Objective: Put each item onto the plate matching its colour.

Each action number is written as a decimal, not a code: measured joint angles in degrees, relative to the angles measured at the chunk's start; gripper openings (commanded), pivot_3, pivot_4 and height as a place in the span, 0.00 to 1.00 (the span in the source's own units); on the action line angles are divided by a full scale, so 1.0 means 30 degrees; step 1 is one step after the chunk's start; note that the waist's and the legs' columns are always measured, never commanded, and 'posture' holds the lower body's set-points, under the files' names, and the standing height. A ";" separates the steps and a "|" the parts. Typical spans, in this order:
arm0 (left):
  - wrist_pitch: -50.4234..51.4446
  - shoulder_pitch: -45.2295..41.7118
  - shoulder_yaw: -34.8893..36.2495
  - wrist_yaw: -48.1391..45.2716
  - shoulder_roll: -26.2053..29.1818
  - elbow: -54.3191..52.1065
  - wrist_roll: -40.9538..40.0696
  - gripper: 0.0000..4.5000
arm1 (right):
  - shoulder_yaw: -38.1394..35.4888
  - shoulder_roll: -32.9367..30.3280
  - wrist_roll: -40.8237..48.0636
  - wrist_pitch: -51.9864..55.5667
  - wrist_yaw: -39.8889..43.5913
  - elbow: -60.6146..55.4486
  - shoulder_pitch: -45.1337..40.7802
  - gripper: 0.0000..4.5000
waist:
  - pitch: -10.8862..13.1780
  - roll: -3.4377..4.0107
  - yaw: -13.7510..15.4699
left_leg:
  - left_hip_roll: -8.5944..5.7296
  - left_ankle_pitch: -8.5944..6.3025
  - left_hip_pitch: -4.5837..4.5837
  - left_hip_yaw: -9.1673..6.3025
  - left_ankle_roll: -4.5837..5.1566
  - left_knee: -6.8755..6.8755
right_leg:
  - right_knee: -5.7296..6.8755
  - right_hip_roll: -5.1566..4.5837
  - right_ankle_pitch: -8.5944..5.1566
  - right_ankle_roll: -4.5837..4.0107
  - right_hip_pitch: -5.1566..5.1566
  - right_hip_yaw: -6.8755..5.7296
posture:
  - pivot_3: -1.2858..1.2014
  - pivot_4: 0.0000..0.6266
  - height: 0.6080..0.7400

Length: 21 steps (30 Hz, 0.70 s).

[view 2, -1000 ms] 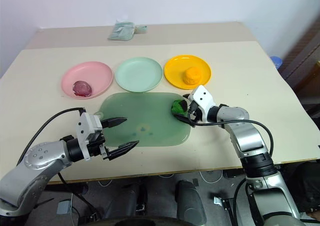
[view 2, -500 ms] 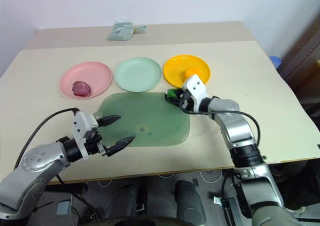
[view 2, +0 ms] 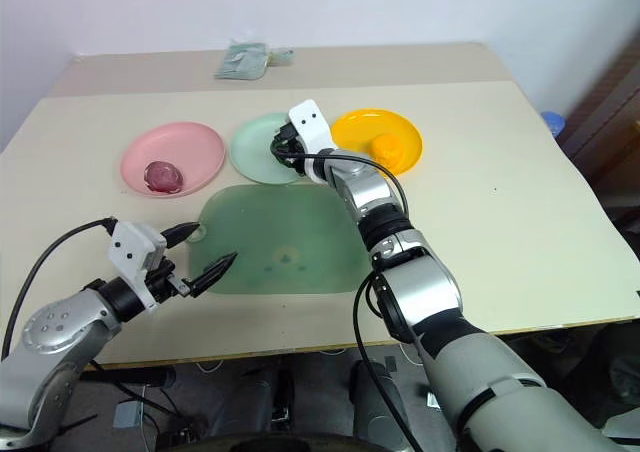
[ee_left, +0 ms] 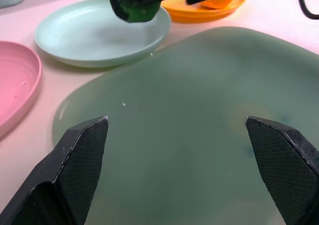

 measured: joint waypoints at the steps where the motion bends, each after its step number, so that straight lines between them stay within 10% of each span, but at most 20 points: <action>1: 0.0000 0.0118 0.0005 0.0060 -0.0035 -0.0132 0.0002 1.00 | -0.0137 0.0015 0.0010 -0.0273 0.0107 0.0353 -0.0094 0.72 | 0.0001 0.0001 -0.0031 | 0.0001 0.0003 0.0000 -0.0006 -0.0005 -0.0001 | 0.0004 0.0001 0.0000 0.0000 0.0000 -0.0002 | 0.52 0.24 1.00; 4: 0.0000 0.0334 0.0018 0.0417 -0.0306 -0.0407 0.0048 1.00 | -0.0390 0.0023 -0.0005 -0.1312 0.0616 0.0794 -0.0183 0.99 | 0.0000 0.0000 -0.0248 | 0.0006 0.0007 0.0001 -0.0021 -0.0012 -0.0001 | 0.0010 0.0002 0.0001 0.0000 0.0002 -0.0006 | 0.52 0.24 1.00; 13: -0.0637 0.1704 0.2110 0.0384 -0.0119 -0.0151 0.0239 1.00 | -0.0278 -0.2815 0.0125 -0.2888 0.4981 -0.5282 0.3765 0.99 | 0.0001 0.0003 -0.0294 | 0.0003 0.0003 0.0002 -0.0019 -0.0006 -0.0020 | -0.0006 -0.0020 0.0002 0.0003 0.0001 -0.0008 | 0.52 0.24 1.00; 21: -0.1623 0.2724 0.4086 -0.0937 0.0346 0.1256 0.0323 1.00 | -0.2617 -1.0836 0.5384 0.3146 1.1258 -1.8133 1.3012 0.99 | 0.0009 0.0023 0.0126 | 0.0011 -0.0024 0.0023 0.0009 0.0034 -0.0004 | -0.0070 -0.0019 -0.0015 -0.0023 0.0029 -0.0005 | 0.52 0.24 1.00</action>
